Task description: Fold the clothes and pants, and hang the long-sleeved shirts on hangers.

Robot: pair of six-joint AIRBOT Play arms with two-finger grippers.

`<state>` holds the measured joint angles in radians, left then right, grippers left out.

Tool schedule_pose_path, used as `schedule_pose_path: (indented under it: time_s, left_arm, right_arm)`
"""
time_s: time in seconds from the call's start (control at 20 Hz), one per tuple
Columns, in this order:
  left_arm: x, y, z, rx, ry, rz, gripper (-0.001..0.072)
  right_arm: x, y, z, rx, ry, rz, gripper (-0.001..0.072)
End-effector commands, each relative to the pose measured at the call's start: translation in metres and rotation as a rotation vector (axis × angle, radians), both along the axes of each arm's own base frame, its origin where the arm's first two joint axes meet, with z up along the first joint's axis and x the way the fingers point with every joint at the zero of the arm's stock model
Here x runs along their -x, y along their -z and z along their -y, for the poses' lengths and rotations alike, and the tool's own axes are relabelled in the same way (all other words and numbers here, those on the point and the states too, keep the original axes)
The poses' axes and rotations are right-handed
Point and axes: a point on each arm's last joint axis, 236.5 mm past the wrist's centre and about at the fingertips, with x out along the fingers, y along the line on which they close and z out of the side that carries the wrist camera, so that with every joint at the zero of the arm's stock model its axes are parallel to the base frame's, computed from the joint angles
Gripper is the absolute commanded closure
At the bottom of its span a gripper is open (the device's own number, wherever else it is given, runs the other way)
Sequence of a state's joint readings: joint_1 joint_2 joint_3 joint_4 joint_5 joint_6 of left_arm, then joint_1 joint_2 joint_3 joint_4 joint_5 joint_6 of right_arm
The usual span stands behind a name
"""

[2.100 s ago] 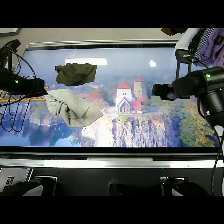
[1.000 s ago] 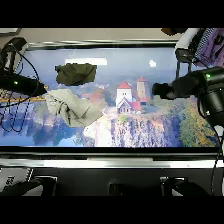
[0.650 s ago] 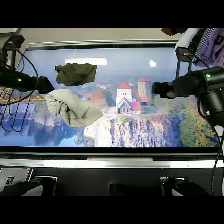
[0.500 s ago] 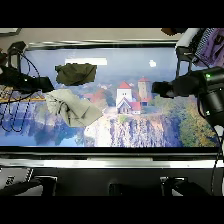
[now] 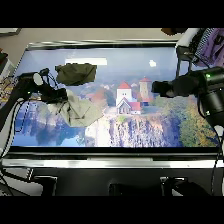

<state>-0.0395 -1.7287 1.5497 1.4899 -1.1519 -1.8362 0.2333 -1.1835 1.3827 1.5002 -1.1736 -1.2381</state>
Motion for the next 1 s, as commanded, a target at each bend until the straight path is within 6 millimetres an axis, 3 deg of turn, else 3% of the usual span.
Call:
schedule_pose_path:
  time_s: [0.0,0.05,0.2,0.3,0.4,0.55,0.65,0.75,0.85,0.9,0.95]
  left_arm:
    - [-0.002,0.029,0.018,0.078,-0.004,-0.039,0.0439]
    - [-0.001,0.024,0.029,0.122,0.029,-0.033,0.0669]
    - [0.001,0.001,0.077,0.290,0.081,-0.009,0.0683]
    - [0.007,-0.012,0.124,0.404,0.131,-0.008,0.0683]
    - [0.021,-0.024,0.184,0.502,0.198,-0.013,0.0683]
    - [0.050,-0.035,0.272,0.572,0.308,0.000,0.0684]
    - [0.070,-0.031,0.318,0.584,0.330,-0.004,0.0684]
    - [0.083,-0.019,0.342,0.588,0.329,-0.024,0.0684]
    - [0.089,-0.007,0.344,0.583,0.309,-0.069,0.0683]
    - [0.089,-0.006,0.340,0.581,0.306,-0.078,0.0672]
    - [0.086,-0.008,0.334,0.581,0.299,-0.083,0.0573]
  right_arm:
    - [0.000,0.000,0.000,-0.015,0.022,0.000,0.0676]
    - [-0.001,0.000,0.000,-0.018,0.025,0.000,0.0676]
    - [0.002,0.001,0.000,-0.015,0.025,-0.012,0.0676]
    - [0.018,0.003,0.005,0.003,0.032,-0.074,0.0677]
    - [0.036,-0.004,0.019,0.052,0.044,-0.108,0.0677]
    - [0.063,-0.032,0.066,0.220,0.096,-0.085,0.0676]
    - [0.079,-0.058,0.101,0.352,0.131,-0.040,0.0676]
    - [0.088,-0.081,0.119,0.436,0.117,0.017,0.0676]
    - [0.090,-0.091,0.125,0.457,0.129,0.047,0.0667]
    - [0.092,-0.084,0.123,0.446,0.124,0.018,0.0600]
    - [0.094,-0.074,0.116,0.420,0.109,-0.018,0.0525]
